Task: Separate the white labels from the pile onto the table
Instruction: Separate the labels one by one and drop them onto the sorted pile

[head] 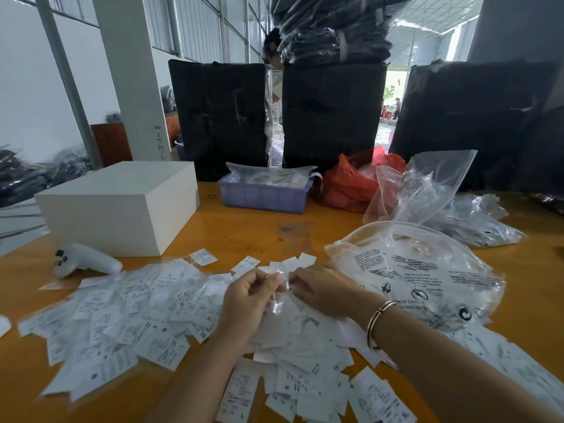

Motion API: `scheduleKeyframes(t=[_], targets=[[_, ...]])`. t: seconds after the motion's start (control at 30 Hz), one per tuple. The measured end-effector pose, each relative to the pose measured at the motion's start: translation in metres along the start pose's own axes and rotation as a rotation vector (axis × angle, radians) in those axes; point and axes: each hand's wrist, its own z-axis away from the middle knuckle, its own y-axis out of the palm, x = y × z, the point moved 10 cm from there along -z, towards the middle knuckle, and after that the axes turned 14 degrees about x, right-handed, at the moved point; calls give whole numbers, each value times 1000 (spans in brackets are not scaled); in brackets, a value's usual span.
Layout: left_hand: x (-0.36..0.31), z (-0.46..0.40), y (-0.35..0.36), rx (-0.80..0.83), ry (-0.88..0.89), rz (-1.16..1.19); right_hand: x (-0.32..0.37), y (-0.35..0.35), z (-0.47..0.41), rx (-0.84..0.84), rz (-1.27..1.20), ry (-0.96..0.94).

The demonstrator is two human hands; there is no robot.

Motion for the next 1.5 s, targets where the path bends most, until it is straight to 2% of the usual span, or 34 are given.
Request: scheduleKeyframes(t=[0.23, 0.5, 0.63, 0.7, 0.9, 1.03, 1.2, 1.3, 1.37, 1.5], targets=[[7, 0, -4, -18, -31, 162, 10, -9, 1, -34, 106, -42], [7, -2, -9, -59, -23, 109, -11, -15, 18, -169, -63, 43], [16, -1, -15, -117, -64, 196, -17, -23, 36, -316, -201, 36], [21, -1, -13, -113, -99, 274, -16, -22, 41, -338, -199, 36], [30, -4, -7, -79, -116, 520, -21, -9, 42, -290, -300, 115], [30, -4, -4, -59, -116, 580, -19, 1, 33, -135, -202, 205], [29, -5, -2, -42, -96, 718, -20, 3, 30, -64, -353, 223], [31, -6, -2, -27, -98, 734, -17, 10, 27, 41, -207, 235], [34, -6, -1, -32, -125, 732, -16, 8, 28, 50, -175, 229], [39, -4, -1, -60, -192, 699, -16, 1, 33, 8, -323, 217]])
